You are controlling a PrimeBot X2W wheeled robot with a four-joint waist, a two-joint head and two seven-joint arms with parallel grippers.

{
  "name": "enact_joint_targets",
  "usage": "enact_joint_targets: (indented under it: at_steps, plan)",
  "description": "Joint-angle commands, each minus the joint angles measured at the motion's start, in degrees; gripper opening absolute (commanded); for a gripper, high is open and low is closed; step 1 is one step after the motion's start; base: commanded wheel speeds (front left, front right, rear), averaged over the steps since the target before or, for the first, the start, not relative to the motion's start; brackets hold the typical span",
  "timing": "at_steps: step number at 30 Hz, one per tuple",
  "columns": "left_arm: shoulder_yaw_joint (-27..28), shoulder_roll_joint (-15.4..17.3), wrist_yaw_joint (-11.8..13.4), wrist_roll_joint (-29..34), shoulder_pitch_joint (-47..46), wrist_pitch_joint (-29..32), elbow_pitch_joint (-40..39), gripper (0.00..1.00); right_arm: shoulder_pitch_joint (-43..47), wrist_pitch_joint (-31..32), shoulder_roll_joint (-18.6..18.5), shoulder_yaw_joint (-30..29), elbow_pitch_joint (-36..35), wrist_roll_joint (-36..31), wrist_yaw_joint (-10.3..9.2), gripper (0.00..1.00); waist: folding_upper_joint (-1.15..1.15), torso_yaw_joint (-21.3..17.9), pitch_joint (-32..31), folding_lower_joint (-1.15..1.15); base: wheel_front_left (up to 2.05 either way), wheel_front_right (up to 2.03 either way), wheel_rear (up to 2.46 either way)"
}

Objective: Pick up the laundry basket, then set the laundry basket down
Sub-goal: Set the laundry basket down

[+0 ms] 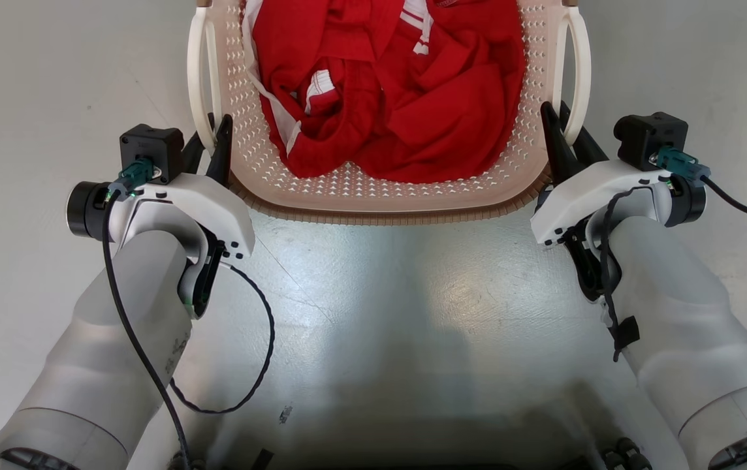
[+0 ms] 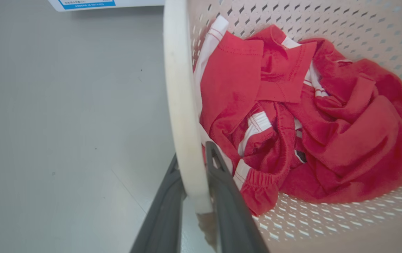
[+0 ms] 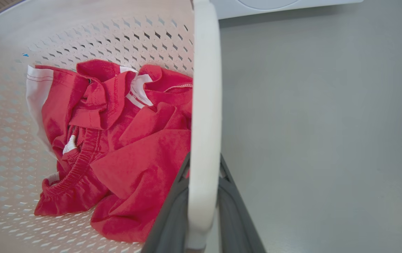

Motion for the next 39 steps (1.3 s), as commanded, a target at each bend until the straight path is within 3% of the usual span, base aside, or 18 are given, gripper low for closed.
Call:
enact_joint_targets:
  at_steps: [1, 12, 13, 14, 15, 16, 18, 20, 22, 23, 29, 39]
  plan:
    - [2.2, 5.6, 1.6, -0.3, 0.3, -0.7, 0.6, 0.00, 2.5, -1.2, -1.9, -0.2, -0.2, -0.1, -0.31, 0.00, 0.00, 0.0, -0.1, 0.00, 0.00, 0.00, 0.00]
    - [2.4, 5.7, 1.8, 0.1, 0.4, -0.8, 0.1, 0.00, 2.3, -1.2, -1.9, -0.3, -0.1, -0.3, -0.31, 0.00, 0.00, -0.2, 0.1, 0.00, 0.00, 0.00, 0.00]
    - [2.5, 5.6, 1.9, 0.1, 0.4, -0.8, 0.0, 0.00, 2.2, -1.2, -1.9, -0.3, -0.1, -0.3, -0.31, 0.04, 0.00, -0.2, 0.1, 0.00, 0.00, 0.00, 0.00]
    - [2.5, 5.6, 1.9, 0.1, 0.4, -0.8, -0.1, 0.05, 2.2, -1.2, -1.9, -0.4, -0.1, -0.4, -0.31, 0.25, 0.00, -0.1, 0.2, 0.00, 0.00, 0.00, 0.00]
    - [2.5, 5.6, 2.0, 0.2, 0.4, -0.8, -0.2, 0.34, 2.2, -1.2, -1.9, -0.4, -0.1, -0.4, -0.31, 0.30, 0.00, -0.1, 0.2, 0.00, 0.00, 0.00, 0.00]
    - [2.6, 5.5, 2.1, 0.2, 0.5, -0.8, -0.2, 0.43, 2.2, -1.2, -1.9, -0.4, 0.0, -0.4, -0.31, 0.38, 0.00, -0.1, 0.3, 0.00, 0.00, 0.00, 0.00]
    - [2.7, 5.3, 2.2, 0.3, 0.7, -0.8, -0.4, 0.52, 2.2, -1.2, -1.9, -0.4, 0.0, -0.3, -0.31, 0.50, 0.00, -0.1, 0.4, 0.00, 0.00, 0.00, 0.00]
    - [2.8, 5.0, 2.3, 0.4, 0.8, -0.8, -0.6, 0.76, 2.1, -1.2, -1.9, -0.4, 0.1, -0.3, -0.31, 0.63, 0.00, -0.1, 0.6, 0.00, 0.00, 0.00, 0.00]
    - [3.0, 4.7, 2.4, 0.6, 0.9, -0.9, -0.9, 0.85, 2.1, -1.2, -1.9, -0.5, 0.2, -0.4, -0.31, 0.66, 0.00, -0.1, 0.7, 0.00, 0.00, 0.00, 0.00]
    - [3.2, 4.6, 2.4, 0.6, 0.9, -0.9, -1.1, 0.92, 2.0, -1.2, -1.9, -0.5, 0.2, -0.4, -0.31, 0.74, 0.00, 0.0, 0.8, 0.00, 0.00, 0.00, 0.00]
    - [3.7, 3.9, 2.4, 1.2, 1.1, -0.9, -1.8, 0.96, 1.8, -1.2, -1.9, -0.6, -0.1, -0.7, -0.31, 0.95, 0.00, 0.1, 1.1, 0.00, 0.00, 0.00, 0.00]
    - [4.5, 3.2, 1.7, 2.2, 1.5, -0.9, -2.7, 1.00, 2.3, -1.2, -1.9, 1.3, -1.7, 0.8, -0.31, 1.00, 0.00, 0.1, 1.0, 0.00, 0.00, 0.00, 0.00]
